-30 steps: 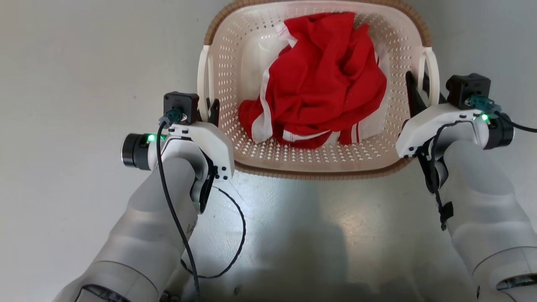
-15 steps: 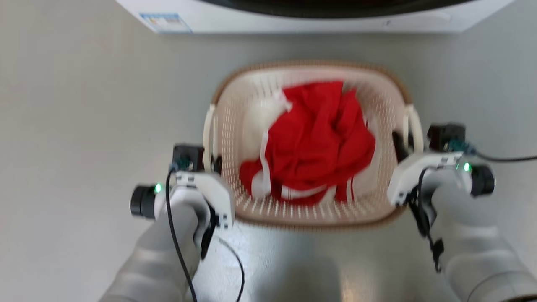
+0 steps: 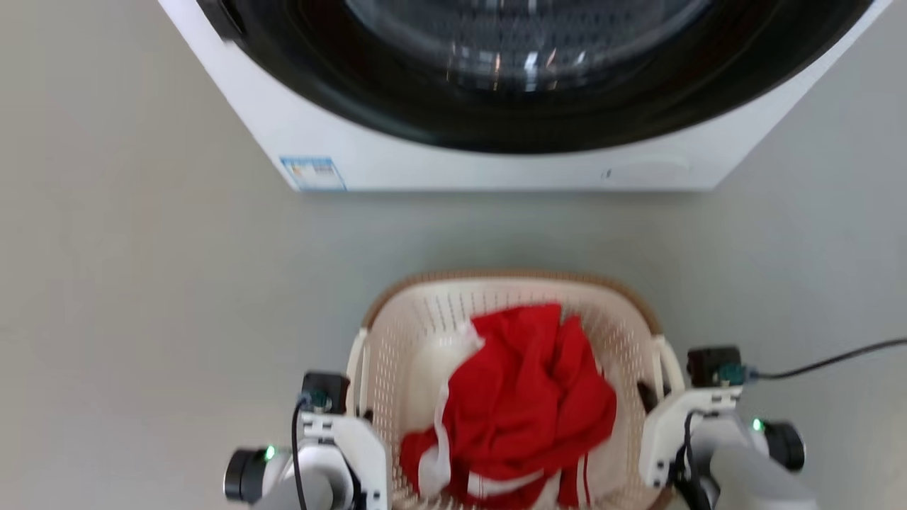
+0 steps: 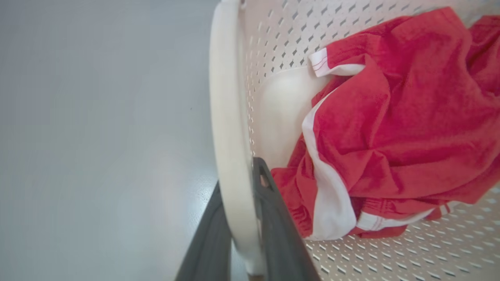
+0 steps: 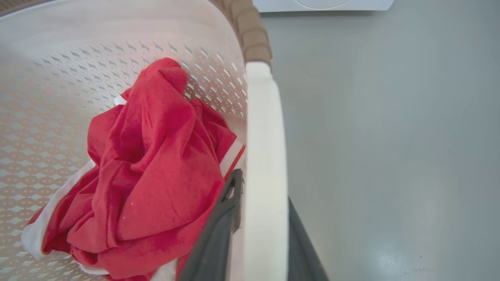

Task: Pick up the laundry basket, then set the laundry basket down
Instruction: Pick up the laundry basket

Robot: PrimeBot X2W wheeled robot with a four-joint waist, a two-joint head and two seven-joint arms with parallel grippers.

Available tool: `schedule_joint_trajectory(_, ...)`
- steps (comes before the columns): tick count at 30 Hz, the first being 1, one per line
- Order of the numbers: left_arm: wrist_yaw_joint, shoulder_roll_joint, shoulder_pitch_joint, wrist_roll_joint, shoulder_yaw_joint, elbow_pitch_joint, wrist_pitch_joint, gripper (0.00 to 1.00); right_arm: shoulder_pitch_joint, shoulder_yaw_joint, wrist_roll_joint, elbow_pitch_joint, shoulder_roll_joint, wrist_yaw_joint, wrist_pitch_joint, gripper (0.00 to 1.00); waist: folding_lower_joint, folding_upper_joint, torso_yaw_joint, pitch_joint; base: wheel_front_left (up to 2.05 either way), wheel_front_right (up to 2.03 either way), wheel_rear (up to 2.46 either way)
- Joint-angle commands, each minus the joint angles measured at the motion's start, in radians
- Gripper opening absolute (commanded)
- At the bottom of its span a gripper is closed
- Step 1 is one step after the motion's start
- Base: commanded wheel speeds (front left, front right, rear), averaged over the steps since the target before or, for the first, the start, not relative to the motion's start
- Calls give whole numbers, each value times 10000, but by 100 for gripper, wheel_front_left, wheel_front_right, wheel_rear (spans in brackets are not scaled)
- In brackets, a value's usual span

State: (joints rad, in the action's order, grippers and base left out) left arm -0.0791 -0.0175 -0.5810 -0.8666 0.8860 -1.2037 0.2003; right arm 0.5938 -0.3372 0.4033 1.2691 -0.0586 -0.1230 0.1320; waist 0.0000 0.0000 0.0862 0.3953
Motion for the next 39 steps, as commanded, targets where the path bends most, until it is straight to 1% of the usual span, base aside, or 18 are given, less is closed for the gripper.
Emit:
schedule_joint_trajectory(1,-69,-327,185,-115,-69,-77,16,0,-575,-584,230,-165,84,-77,-158,0,0,0,-48,-952,0,0,0)
schedule_joint_trajectory(8,-58,-327,875,-365,274,-201,-195,0,-1364,-1377,1116,-231,84,-77,-393,0,0,0,20,-2125,0,0,0)
schedule_joint_trajectory(21,-95,-327,1502,-697,681,-311,-482,0,-1872,-2288,2125,-143,84,-77,-547,0,0,0,51,-3250,0,0,0)
schedule_joint_trajectory(28,-88,-327,1747,-817,877,-367,-562,0,-2119,-2760,2613,-129,84,-77,-596,0,0,0,48,-3653,0,0,0)
schedule_joint_trajectory(39,-118,-327,1793,-958,1073,-446,-519,0,-2124,-3332,3148,-44,84,-77,-486,0,0,0,26,-3760,0,0,0)
